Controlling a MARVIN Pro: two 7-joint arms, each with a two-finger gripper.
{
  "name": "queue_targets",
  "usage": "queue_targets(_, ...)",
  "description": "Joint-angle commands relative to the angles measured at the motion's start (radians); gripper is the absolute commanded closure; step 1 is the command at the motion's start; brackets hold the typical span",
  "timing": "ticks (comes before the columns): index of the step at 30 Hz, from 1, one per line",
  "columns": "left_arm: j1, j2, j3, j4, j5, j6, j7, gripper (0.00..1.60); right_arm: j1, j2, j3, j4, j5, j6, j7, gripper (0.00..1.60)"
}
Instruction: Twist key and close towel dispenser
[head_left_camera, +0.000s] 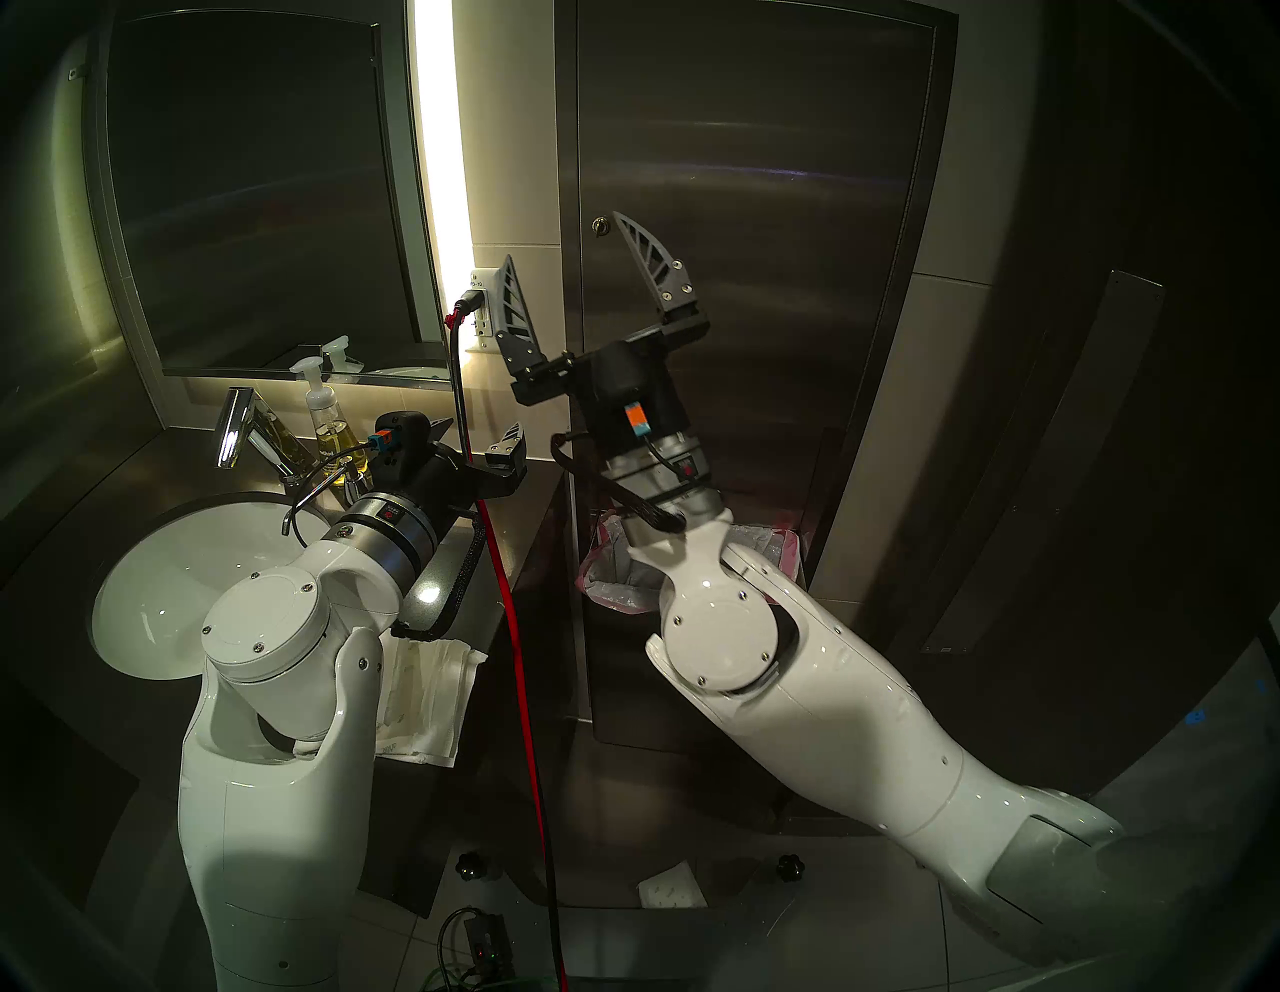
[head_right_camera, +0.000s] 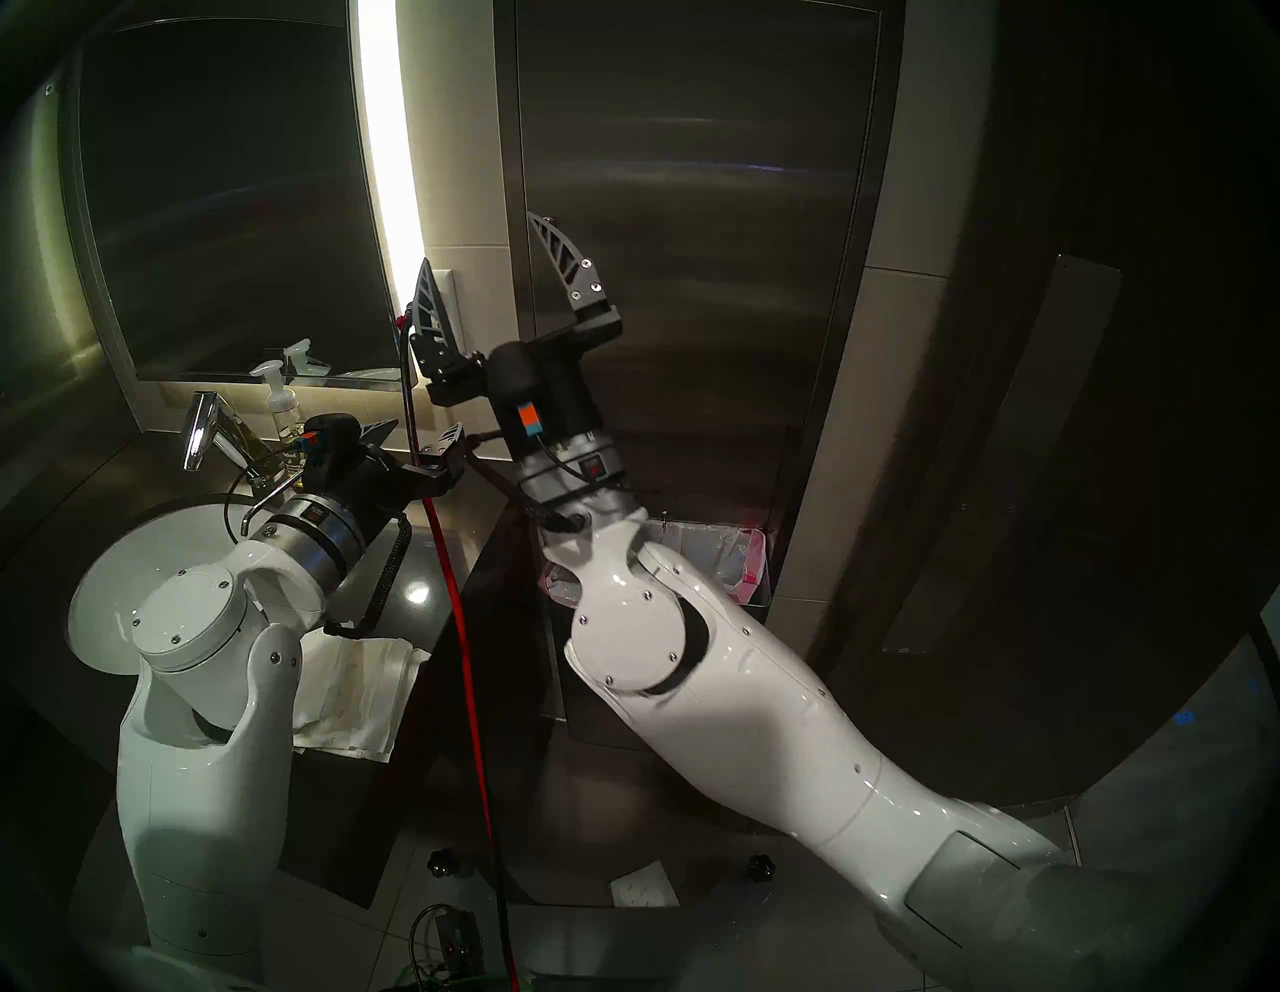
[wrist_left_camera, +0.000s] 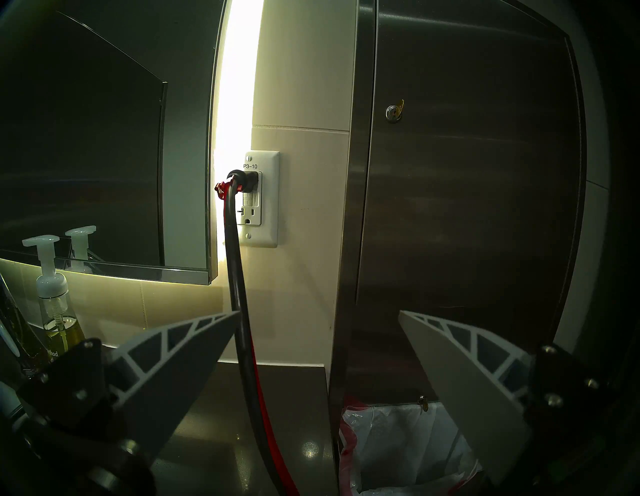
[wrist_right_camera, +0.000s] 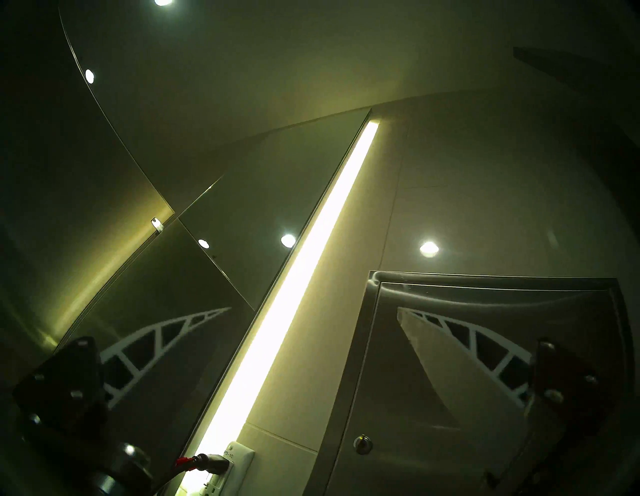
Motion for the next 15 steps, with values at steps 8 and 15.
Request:
queue_targets(8,-0.006,0.000,0.000,-0.009,0.000,-0.002,-0.001,0.00,-0.220,0.212,0.062,-0.173,-0.062,-0.013,-0.157,0.00)
queue_targets(15,-0.006,0.000,0.000,-0.009,0.000,-0.002,-0.001,0.00,-0.322,0.307,0.097,-0.205,-0.076,-0.008,-0.262,0.00)
